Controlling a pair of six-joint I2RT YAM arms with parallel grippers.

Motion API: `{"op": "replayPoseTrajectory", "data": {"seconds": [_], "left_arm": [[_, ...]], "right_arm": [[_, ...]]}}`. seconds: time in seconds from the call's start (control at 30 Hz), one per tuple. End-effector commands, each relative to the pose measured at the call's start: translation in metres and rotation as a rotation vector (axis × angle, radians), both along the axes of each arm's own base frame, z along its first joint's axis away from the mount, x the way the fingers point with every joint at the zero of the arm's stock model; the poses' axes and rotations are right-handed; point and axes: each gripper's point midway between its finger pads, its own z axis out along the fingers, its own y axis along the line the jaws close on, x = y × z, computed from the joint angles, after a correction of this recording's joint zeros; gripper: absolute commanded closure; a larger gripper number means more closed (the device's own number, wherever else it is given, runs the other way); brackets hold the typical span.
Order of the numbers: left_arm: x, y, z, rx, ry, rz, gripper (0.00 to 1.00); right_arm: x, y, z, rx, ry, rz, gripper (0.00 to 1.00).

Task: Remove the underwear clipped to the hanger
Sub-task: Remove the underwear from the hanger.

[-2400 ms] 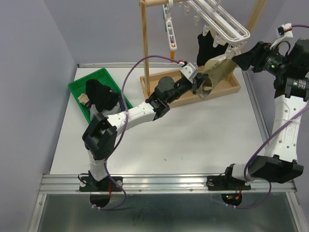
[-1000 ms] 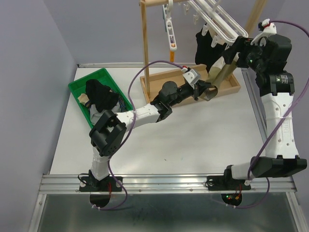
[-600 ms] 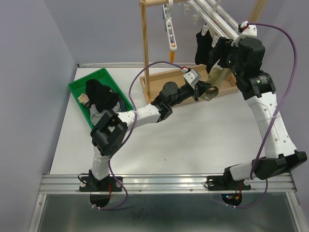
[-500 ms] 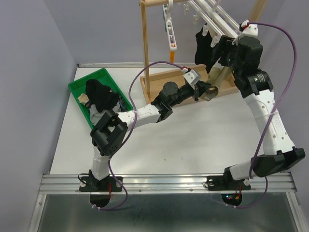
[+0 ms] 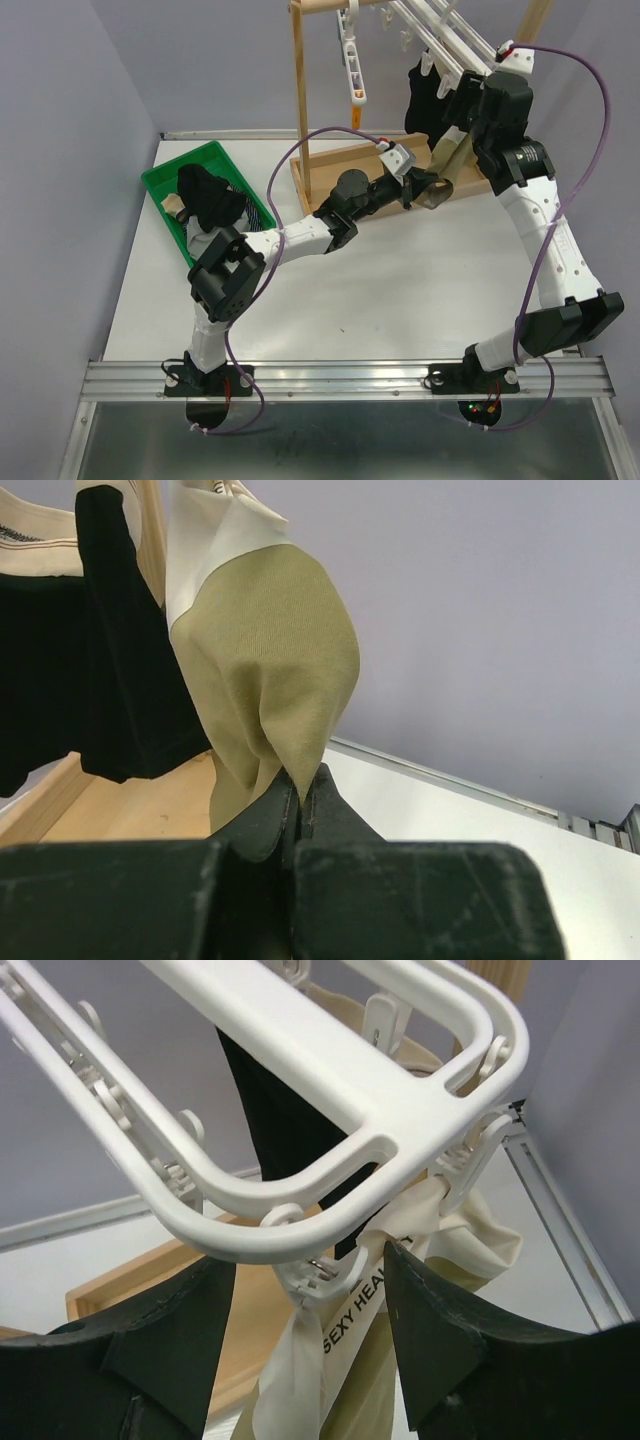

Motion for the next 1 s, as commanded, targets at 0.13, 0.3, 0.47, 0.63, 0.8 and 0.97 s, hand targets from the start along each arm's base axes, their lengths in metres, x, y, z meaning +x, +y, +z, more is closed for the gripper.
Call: {"op": "replayPoseTrajectory", "data": {"seconds": [0.13, 0.3, 0.47, 0.63, 0.8, 0.97], "left_arm": [[-0.007, 0.001, 0.029, -0.075, -0.061, -0.021, 1.00], [-0.008, 0.002, 0.027, -0.071, -0.060, -0.018, 1.00], [-0.008, 0.003, 0.028, -0.073, -0.061, -0.017, 1.00], [-0.009, 0.004, 0.028, -0.071, -0.061, -0.015, 1.00], [-0.009, 0.005, 0.028, -0.070, -0.063, -0.014, 1.00], [-0.010, 0.006, 0.028, -0.070, -0.063, -0.012, 1.00]], "right_arm": [[-0.005, -0.016, 0.070, 0.025, -0.200, -0.083, 0.36], [-0.002, -0.016, 0.071, 0.029, -0.207, -0.090, 0.43], [0.000, -0.013, 0.068, 0.026, -0.201, -0.074, 0.53], [0.003, -0.011, 0.063, 0.024, -0.191, -0.064, 0.63], [0.003, -0.008, 0.060, 0.016, -0.183, -0.041, 0.86], [0.002, -0.006, 0.060, 0.015, -0.183, -0.018, 0.93]]}}
